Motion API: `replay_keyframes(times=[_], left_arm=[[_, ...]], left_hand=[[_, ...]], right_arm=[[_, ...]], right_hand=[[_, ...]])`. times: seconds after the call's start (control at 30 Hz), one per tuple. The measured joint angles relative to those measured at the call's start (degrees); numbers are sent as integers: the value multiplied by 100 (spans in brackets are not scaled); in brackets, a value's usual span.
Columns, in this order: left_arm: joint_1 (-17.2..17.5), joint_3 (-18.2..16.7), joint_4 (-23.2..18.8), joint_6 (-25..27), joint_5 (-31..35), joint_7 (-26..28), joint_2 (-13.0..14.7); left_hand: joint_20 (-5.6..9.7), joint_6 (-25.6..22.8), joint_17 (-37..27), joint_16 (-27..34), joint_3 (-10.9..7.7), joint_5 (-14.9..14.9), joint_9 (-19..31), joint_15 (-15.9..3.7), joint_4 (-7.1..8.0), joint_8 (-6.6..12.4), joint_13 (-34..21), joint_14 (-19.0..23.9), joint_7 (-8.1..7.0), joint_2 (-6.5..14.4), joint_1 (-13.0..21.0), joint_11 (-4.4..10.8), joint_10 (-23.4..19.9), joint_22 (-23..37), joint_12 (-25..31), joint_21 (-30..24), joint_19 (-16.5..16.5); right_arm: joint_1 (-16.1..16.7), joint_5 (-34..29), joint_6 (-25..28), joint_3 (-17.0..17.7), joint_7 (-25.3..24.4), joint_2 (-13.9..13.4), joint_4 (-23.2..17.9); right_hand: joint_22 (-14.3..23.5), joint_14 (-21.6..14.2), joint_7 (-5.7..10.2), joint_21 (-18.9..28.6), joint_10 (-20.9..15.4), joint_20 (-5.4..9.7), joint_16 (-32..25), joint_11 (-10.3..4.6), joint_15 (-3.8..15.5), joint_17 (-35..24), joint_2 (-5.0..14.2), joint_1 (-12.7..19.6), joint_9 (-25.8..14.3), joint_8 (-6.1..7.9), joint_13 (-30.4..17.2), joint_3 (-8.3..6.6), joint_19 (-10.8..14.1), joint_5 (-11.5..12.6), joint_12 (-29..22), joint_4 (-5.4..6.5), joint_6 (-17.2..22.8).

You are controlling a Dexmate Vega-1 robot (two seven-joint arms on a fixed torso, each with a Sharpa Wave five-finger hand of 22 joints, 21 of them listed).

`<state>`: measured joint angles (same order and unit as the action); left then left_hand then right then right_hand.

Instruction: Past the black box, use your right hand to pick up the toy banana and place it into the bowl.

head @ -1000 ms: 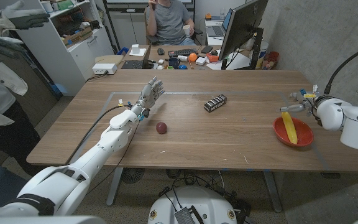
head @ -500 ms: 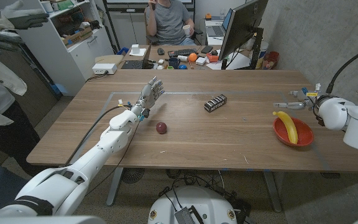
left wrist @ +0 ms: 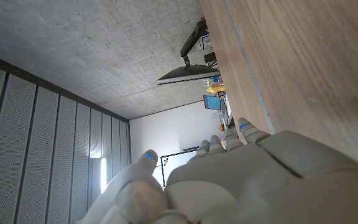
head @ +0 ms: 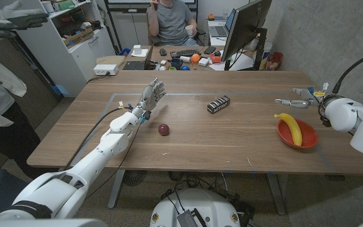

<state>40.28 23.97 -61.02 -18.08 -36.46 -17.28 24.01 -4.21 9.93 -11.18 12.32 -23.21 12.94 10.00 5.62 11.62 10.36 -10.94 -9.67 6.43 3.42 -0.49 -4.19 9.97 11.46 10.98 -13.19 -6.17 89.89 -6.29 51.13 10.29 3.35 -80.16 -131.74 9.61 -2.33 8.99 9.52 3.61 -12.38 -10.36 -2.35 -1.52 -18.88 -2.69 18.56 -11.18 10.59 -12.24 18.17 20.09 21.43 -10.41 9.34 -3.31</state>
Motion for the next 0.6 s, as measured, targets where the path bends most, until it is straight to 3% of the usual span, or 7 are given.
replay_keyframes(times=[0.13, 0.37, 0.4, 0.6], left_arm=[[32, -13, -43, 12, -18, 4, 22], [81, -35, -103, 13, -33, 6, 55], [92, -41, -117, 13, -47, 6, 60], [140, -71, -168, 13, -80, 0, 91]], left_hand=[[0, 0, 0, 0, 0, 0, 0, 0, 0, 0, 0, 0, 0, 0, 0, 0, 0, 0, 0, 0, 0], [0, 0, 0, 0, 0, 0, 0, 0, 0, 0, 0, 0, 0, 0, 0, 0, 0, 0, 0, 0, 0], [0, 0, 0, 0, 0, 0, 0, 0, 0, 0, 0, 0, 0, 0, 0, 0, 0, 0, 0, 0, 0], [0, 0, -1, 0, 0, 0, 0, 0, 0, 0, 0, 0, 0, 0, 0, 0, 0, 0, 0, 0, 0]], right_arm=[[195, -314, -176, 236, -9, 342, -85], [294, -795, -311, 380, 0, 576, -174], [335, -877, -344, 456, 9, 720, -229], [414, -1273, -595, 574, -51, 1061, -328]], right_hand=[[0, 0, -13, 0, -41, -1, -25, 25, 0, 15, 7, -68, 0, 28, 0, 16, -82, 0, -46, 15, 26], [0, 0, 22, 0, -106, -10, -27, 0, 0, 51, 43, -166, 0, 72, 26, 15, -155, 0, -91, 15, 148], [0, -1, 22, 0, -106, -10, -27, 0, 0, 55, 43, -167, -1, 72, 27, 15, -154, 0, -91, 15, 148], [1, -132, -113, 24, -452, 9, -134, 50, 58, 124, 119, -301, -1, 155, 27, 32, -257, 45, -181, -2, 435]])
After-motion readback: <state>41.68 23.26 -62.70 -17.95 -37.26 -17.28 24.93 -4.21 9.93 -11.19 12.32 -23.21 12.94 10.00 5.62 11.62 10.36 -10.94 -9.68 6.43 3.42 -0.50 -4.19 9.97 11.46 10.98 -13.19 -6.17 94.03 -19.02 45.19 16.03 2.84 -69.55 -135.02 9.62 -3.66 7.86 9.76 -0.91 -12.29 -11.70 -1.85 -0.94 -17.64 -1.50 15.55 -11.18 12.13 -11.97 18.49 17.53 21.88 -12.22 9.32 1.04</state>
